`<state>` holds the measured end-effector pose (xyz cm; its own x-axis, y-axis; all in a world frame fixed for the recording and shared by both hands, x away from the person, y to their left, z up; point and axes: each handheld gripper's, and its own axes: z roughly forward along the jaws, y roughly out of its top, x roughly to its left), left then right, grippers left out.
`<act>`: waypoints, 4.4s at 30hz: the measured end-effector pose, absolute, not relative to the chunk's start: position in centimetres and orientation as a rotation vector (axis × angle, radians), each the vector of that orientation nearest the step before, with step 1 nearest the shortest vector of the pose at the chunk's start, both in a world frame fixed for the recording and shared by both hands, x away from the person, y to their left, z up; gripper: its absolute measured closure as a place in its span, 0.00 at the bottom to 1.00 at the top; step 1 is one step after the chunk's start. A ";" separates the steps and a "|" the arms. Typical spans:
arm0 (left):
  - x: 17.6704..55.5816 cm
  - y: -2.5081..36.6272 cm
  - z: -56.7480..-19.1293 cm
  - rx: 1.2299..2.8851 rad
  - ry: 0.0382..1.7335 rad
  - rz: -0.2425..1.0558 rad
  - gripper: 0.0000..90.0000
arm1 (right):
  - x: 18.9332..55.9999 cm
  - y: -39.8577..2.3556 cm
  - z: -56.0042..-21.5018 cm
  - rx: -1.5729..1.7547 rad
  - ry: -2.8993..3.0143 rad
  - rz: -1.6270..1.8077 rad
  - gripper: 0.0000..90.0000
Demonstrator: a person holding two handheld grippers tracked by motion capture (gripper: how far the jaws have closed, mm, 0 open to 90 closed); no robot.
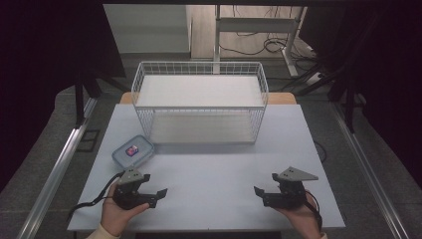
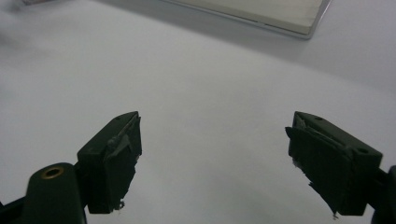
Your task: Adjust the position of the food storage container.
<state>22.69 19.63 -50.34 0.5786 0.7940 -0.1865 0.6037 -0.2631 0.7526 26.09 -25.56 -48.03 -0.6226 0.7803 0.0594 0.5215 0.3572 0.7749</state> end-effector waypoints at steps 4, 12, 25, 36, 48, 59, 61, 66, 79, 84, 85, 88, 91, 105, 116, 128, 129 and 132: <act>22.7 19.6 -50.4 1.989 1.129 0.285 0.18 | 26.1 -25.4 -48.1 1.157 2.321 1.116 0.20; 22.7 19.7 -50.4 2.002 1.133 0.304 0.19 | 26.3 -25.5 -48.4 1.170 2.332 1.081 0.21; 22.2 19.6 -50.4 2.043 1.141 0.318 0.20 | 26.4 -25.4 -48.8 1.175 2.366 1.036 0.21; 22.6 21.4 -47.8 1.978 1.139 0.349 0.23 | 26.2 -25.3 -48.6 1.173 2.367 1.038 0.21; 25.7 24.6 -45.0 1.968 1.161 0.367 0.27 | 26.2 -25.2 -48.6 1.166 2.359 1.041 0.20; 30.9 27.6 -43.7 2.043 1.181 0.399 0.46 | 26.1 -25.0 -48.7 1.132 2.372 1.051 0.20; 32.1 28.2 -43.9 2.050 1.205 0.409 0.51 | 26.1 -24.9 -48.8 1.129 2.372 1.050 0.20; 35.2 29.8 -44.6 2.051 1.257 0.366 0.76 | 26.1 -24.9 -48.9 1.126 2.375 1.040 0.20; 40.5 31.6 -47.0 2.140 1.417 0.324 1.00 | 26.3 -25.2 -49.2 1.135 2.369 1.015 0.20; 41.7 31.3 -48.4 2.190 1.429 0.282 1.00 | 26.2 -25.1 -49.1 1.117 2.368 1.019 0.20; 41.8 31.2 -48.8 2.205 1.429 0.269 1.00 | 26.2 -25.2 -49.1 1.123 2.365 1.020 0.20; 42.0 31.1 -49.5 2.229 1.434 0.263 1.00 | 26.3 -25.3 -49.2 1.124 2.366 1.014 0.20; 42.1 31.4 -49.8 2.225 1.425 0.229 1.00 | 26.3 -25.2 -49.3 1.122 2.370 1.007 0.20; 40.3 28.9 -49.5 2.310 1.275 0.190 1.00 | 26.2 -25.0 -49.4 1.116 2.375 0.989 0.21; 38.9 26.6 -49.3 2.377 1.167 0.172 1.00 | 26.2 -24.8 -49.7 1.118 2.386 0.974 0.21; 37.7 24.6 -48.5 2.393 1.096 0.225 1.00 | 26.2 -24.7 -49.7 1.117 2.389 0.972 0.21; 37.6 24.9 -48.1 2.366 1.114 0.231 1.00 | 26.2 -24.7 -49.7 1.118 2.388 0.972 0.21; 36.8 26.2 -47.1 2.309 1.174 0.252 1.00 | 26.2 -24.7 -49.7 1.119 2.389 0.974 0.21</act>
